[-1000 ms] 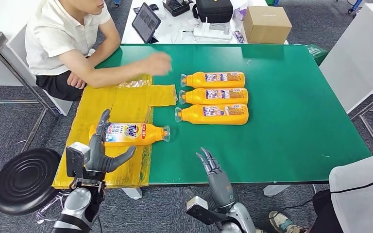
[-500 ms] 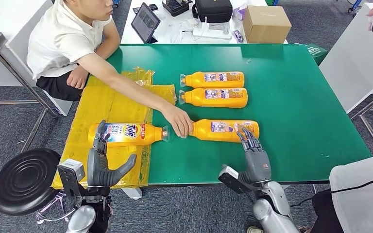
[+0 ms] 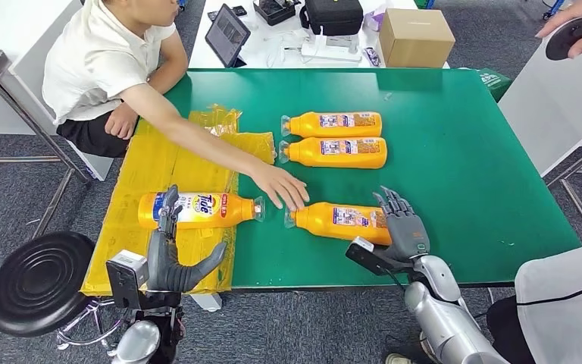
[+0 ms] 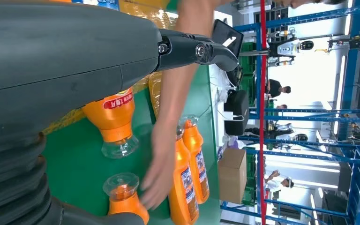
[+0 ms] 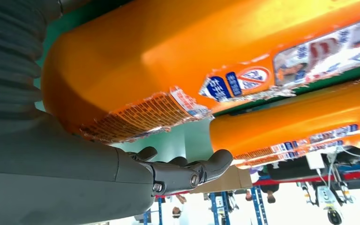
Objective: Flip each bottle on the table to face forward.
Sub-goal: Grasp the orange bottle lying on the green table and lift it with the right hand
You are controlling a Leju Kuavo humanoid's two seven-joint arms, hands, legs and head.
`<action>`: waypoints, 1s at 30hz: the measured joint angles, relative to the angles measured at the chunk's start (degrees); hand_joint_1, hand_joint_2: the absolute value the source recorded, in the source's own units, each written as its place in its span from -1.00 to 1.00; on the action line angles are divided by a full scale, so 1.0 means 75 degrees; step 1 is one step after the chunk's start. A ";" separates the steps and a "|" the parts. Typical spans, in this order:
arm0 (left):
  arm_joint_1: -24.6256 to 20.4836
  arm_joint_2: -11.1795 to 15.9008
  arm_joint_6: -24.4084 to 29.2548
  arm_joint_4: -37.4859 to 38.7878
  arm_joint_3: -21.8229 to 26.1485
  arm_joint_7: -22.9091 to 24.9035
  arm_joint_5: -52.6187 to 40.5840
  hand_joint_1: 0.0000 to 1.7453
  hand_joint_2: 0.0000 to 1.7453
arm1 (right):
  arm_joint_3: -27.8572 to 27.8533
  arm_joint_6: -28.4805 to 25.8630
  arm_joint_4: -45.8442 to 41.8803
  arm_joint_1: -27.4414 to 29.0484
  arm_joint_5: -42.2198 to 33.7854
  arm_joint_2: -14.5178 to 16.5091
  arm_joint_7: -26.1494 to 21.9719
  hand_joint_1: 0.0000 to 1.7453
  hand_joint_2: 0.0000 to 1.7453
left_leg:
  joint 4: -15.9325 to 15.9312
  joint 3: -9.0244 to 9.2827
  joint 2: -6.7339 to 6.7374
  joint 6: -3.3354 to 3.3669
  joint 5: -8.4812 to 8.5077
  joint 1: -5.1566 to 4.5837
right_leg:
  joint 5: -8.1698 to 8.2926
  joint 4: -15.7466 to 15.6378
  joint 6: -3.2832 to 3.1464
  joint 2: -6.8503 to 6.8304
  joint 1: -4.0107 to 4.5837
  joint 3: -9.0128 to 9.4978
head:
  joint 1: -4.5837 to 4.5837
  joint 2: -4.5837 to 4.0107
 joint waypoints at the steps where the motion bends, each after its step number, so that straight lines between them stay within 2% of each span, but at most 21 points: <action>1: -0.0008 -0.0004 0.0038 0.0000 -0.0012 -0.0012 -0.0032 -1.00 1.00 | 0.0000 0.0025 0.0085 -0.0053 0.0036 -0.0005 0.0040 -1.00 1.00 | 0.0000 0.0000 0.0001 0.0000 0.0000 0.0000 | 0.0000 0.0000 0.0000 0.0000 0.0000 0.0000 | -0.0001 0.0000; 8: -0.0086 -0.0029 0.0164 0.0000 -0.0181 -0.0046 -0.0104 -1.00 1.00 | 0.0026 0.0599 0.0772 -0.0647 0.0272 -0.0065 0.0483 -1.00 1.00 | 0.0000 0.0006 0.0003 0.0003 0.0002 0.0002 | 0.0002 0.0000 0.0002 0.0001 0.0001 0.0003 | 0.0001 0.0000; 9: -0.0090 -0.0031 0.0165 0.0000 -0.0194 -0.0046 -0.0104 -1.00 1.00 | 0.0031 0.0687 0.0852 -0.0719 0.0285 -0.0068 0.0536 -0.92 1.00 | 0.0000 0.0007 0.0003 0.0005 0.0004 0.0001 | 0.0003 0.0000 0.0003 0.0001 0.0001 0.0003 | 0.0001 0.0000; 10: -0.0093 -0.0031 0.0167 0.0000 -0.0209 -0.0044 -0.0103 -1.00 1.00 | 0.0039 0.0806 0.0927 -0.0782 0.0302 -0.0070 0.0605 -0.51 1.00 | 0.0000 0.0007 0.0003 0.0007 0.0005 0.0001 | 0.0005 0.0000 0.0004 0.0001 0.0001 0.0004 | 0.0000 0.0000; 12: -0.0095 -0.0031 0.0173 0.0000 -0.0250 -0.0031 -0.0098 -1.00 1.00 | 0.0063 0.1182 0.1070 -0.0920 0.0351 -0.0074 0.0810 0.48 1.00 | 0.0000 0.0012 0.0005 0.0008 0.0006 0.0001 | 0.0008 0.0000 0.0007 0.0002 0.0000 0.0008 | 0.0000 0.0000; 13: -0.0095 -0.0031 0.0175 0.0000 -0.0272 -0.0019 -0.0093 -1.00 1.00 | 0.0085 0.1437 0.1146 -0.1006 0.0385 -0.0078 0.0937 0.89 1.00 | 0.0000 0.0018 0.0007 0.0008 0.0006 0.0001 | 0.0009 -0.0001 0.0008 0.0003 0.0000 0.0011 | 0.0000 0.0000; 14: -0.0095 -0.0031 0.0176 0.0000 -0.0291 -0.0007 -0.0090 -1.00 1.00 | 0.0111 0.1684 0.1219 -0.1099 0.0414 -0.0084 0.1056 0.99 1.00 | 0.0000 0.0027 0.0010 0.0008 0.0005 0.0001 | 0.0009 -0.0001 0.0009 0.0005 0.0000 0.0016 | 0.0000 0.0000; 18: -0.0095 -0.0031 0.0176 0.0000 -0.0318 0.0012 -0.0078 -1.00 1.00 | 0.0220 0.2362 0.1488 -0.1421 0.0450 -0.0118 0.1371 1.00 1.00 | 0.0000 0.0062 0.0023 0.0009 0.0001 0.0001 | 0.0007 -0.0005 0.0007 0.0007 0.0001 0.0040 | 0.0001 0.0000; 24: -0.0094 -0.0031 0.0171 0.0000 -0.0321 0.0017 -0.0070 -1.00 1.00 | 0.0264 0.2555 0.1703 -0.1617 0.0413 -0.0139 0.1457 1.00 1.00 | 0.0000 0.0070 0.0005 0.0017 0.0012 0.0001 | 0.0009 -0.0006 0.0009 0.0003 0.0001 0.0055 | 0.0001 0.0000; 30: -0.0096 -0.0031 0.0138 0.0000 -0.0337 0.0024 -0.0017 -1.00 1.00 | 0.0238 0.2633 0.1759 -0.1605 -0.0157 -0.0146 0.0936 1.00 1.00 | 0.0000 0.0074 0.0007 0.0017 0.0010 0.0001 | 0.0009 -0.0006 0.0010 0.0004 0.0001 0.0063 | 0.0001 0.0000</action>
